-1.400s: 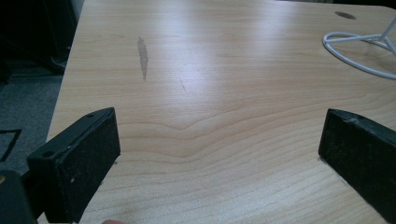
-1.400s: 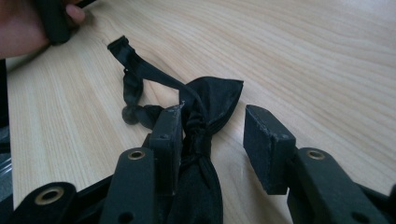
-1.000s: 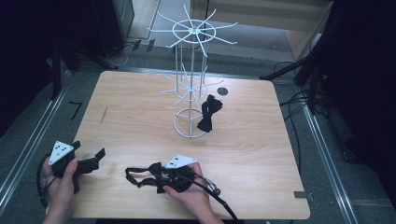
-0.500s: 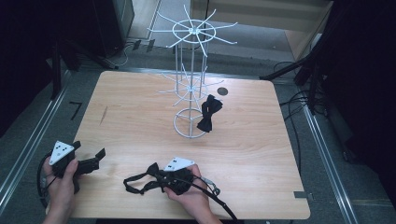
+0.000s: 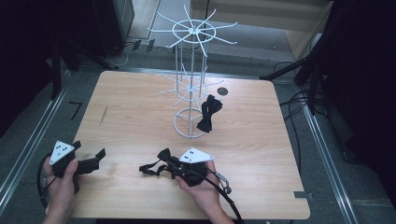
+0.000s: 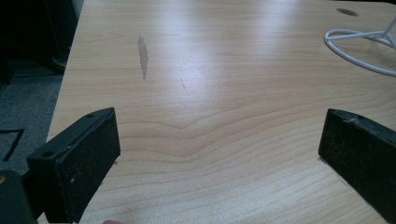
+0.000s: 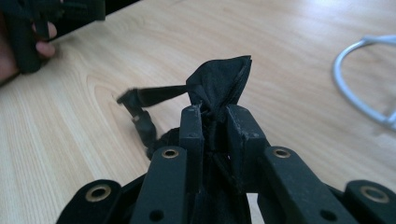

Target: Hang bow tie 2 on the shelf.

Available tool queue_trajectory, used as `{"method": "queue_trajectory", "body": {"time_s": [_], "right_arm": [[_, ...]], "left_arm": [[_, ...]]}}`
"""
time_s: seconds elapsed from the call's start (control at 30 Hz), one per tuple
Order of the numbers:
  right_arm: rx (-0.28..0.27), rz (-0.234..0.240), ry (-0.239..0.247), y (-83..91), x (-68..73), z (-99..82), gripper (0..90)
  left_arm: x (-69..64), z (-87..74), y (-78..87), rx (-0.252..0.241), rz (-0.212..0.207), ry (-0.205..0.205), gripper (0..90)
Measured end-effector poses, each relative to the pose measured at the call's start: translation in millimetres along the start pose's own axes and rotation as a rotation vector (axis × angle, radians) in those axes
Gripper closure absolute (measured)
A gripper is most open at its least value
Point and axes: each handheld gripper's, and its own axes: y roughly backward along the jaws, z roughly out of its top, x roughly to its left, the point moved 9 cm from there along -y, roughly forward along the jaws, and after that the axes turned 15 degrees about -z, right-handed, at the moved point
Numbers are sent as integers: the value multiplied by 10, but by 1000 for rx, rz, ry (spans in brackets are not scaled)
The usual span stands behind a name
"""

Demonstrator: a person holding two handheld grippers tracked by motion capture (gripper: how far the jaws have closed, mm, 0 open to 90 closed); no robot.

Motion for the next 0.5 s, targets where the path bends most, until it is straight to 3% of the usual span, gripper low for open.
{"method": "queue_trajectory", "body": {"time_s": [0.5], "right_arm": [[-81,-41,-33,187,-207,249,781]], "left_arm": [[-4,-1,-4,3,-4,-1,0]]}}
